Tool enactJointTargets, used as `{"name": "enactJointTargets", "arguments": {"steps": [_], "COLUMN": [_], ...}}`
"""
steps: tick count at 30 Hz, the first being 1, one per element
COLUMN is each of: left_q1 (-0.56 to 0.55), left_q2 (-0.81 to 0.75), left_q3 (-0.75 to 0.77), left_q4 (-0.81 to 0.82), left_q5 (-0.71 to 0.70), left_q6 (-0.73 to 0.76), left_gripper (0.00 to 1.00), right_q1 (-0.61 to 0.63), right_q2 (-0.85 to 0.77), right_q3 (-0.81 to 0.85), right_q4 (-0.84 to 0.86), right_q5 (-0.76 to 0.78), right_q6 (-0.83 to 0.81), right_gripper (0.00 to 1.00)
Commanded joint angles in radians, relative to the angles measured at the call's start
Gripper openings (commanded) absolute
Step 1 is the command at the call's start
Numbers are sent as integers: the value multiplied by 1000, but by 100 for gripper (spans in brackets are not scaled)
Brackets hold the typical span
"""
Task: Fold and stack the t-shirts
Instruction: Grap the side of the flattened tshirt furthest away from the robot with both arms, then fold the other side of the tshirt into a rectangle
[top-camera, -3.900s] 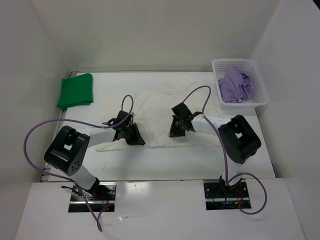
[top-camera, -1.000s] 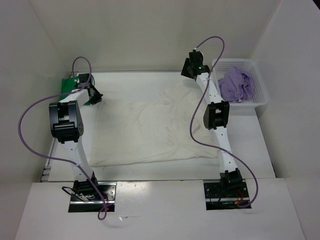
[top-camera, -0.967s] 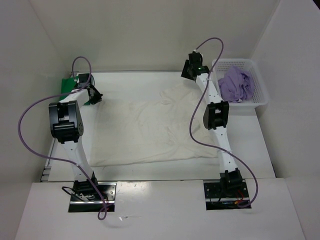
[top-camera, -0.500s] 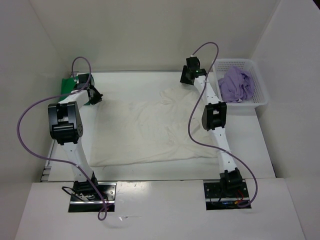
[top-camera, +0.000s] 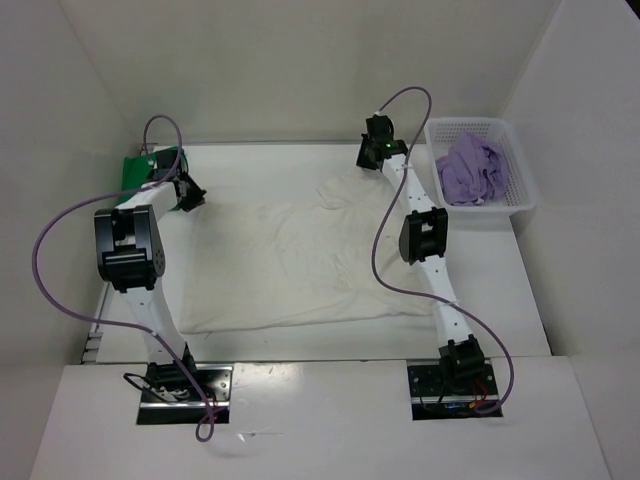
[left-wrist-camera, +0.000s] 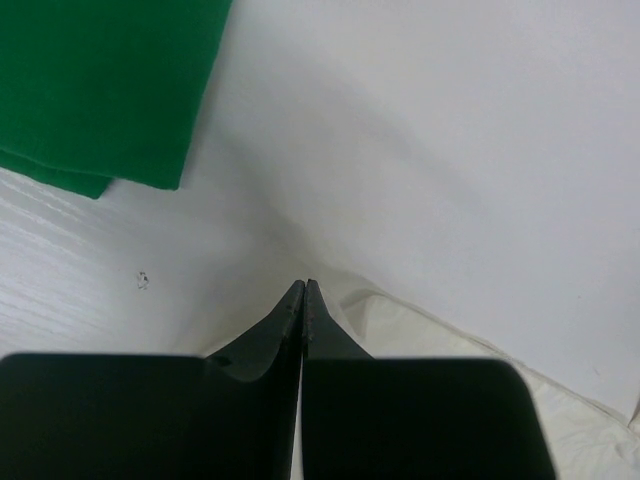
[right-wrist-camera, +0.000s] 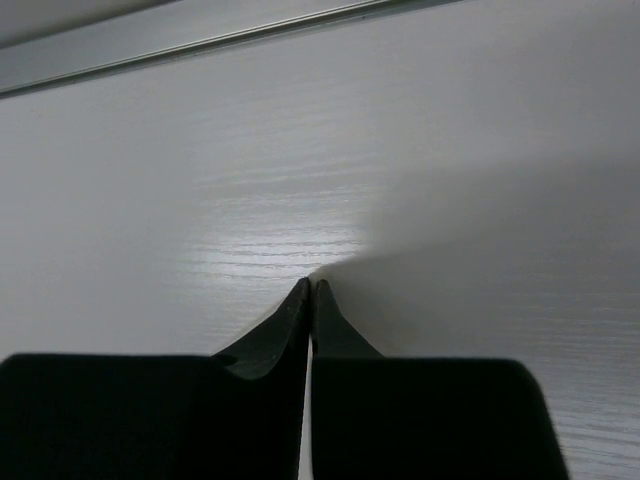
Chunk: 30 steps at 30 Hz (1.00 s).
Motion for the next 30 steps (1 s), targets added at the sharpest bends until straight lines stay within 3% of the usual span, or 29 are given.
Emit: {"name": "enactJointTargets", "arguments": {"steps": [1,6,9,11,12,15,18,30], "left_q1": [1,1,10,39,53,62,72,130], "left_q2": [-78,-165,-229,-281,-300,-340,-349,-639], "left_q3": [-19,-42,-85,-163,-194,-231,-231,-474], "left_q4": [38,38,47,84,99,92,64,-2], "left_q5": [26,26,26,66,99,91,101,157], "left_q6": [28,28,28,-7,-20,1,20,9], "left_gripper": [0,0,0,0,0,0,0,0], "right_q1": [8,-20,-29,-38,-38,-88,-98,-98], "right_q2": [13,-143,-283,-451,-523,-795,-933,-1451], "right_q3": [89,98,-16,-249,-479,-858,-1024,-1591], "right_q4": [-23,-69,-124,-106,-65,129,124,105], "right_q5": [0,-119,-196,-205,-205,-265,-244,-175], "right_q6": [24,33,11,-9,-18,7,7,48], "right_gripper": [0,0,0,0,0,0,0,0]}}
